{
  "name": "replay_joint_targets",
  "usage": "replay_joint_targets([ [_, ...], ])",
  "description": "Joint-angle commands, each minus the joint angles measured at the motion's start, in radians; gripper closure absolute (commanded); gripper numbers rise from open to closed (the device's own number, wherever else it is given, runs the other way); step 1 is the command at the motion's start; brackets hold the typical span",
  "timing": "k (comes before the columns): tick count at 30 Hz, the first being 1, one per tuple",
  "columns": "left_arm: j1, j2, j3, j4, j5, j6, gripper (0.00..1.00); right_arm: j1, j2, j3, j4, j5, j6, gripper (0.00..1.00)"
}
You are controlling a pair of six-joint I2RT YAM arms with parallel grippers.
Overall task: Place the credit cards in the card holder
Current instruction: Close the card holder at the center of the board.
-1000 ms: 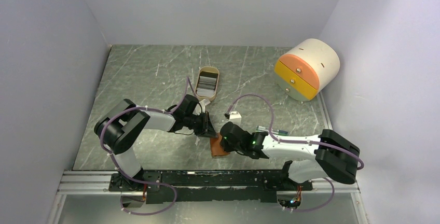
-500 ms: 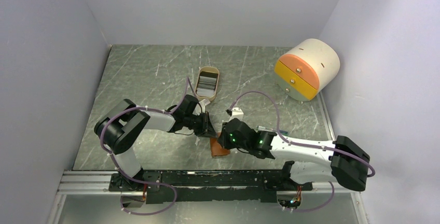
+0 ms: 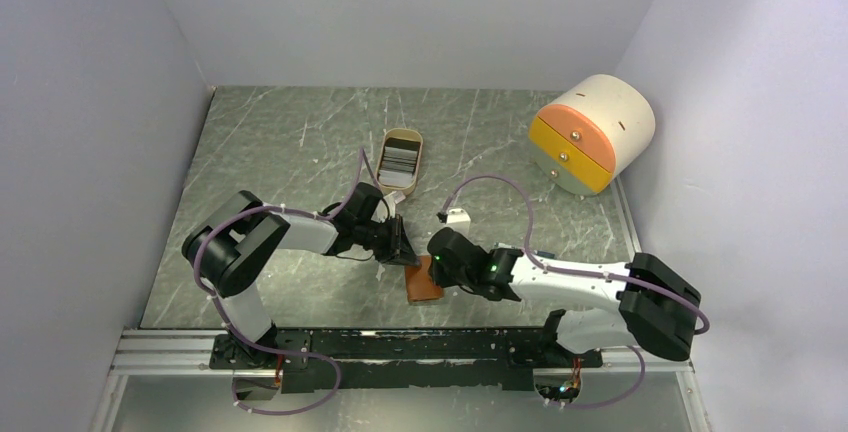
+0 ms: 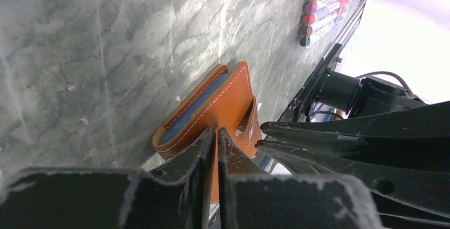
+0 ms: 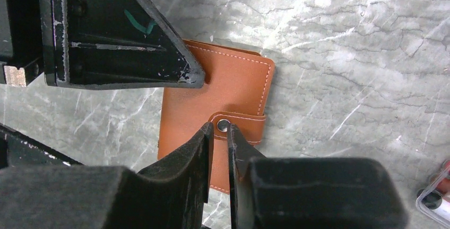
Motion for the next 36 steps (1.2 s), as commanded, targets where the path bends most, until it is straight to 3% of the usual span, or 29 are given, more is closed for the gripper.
replay_joint_targets([
  [1,-0.008,0.032,-0.025,-0.029,-0.021,0.029,0.86,-0.014,0.008,0.006,0.010,0.005,-0.009,0.80],
  [21,-0.008,0.040,-0.020,-0.024,-0.011,0.028,0.86,-0.034,0.060,-0.026,0.075,-0.077,-0.014,0.86],
  [36,-0.008,0.051,-0.017,-0.025,-0.014,0.026,0.86,-0.004,0.045,-0.016,0.022,-0.023,-0.015,0.90],
])
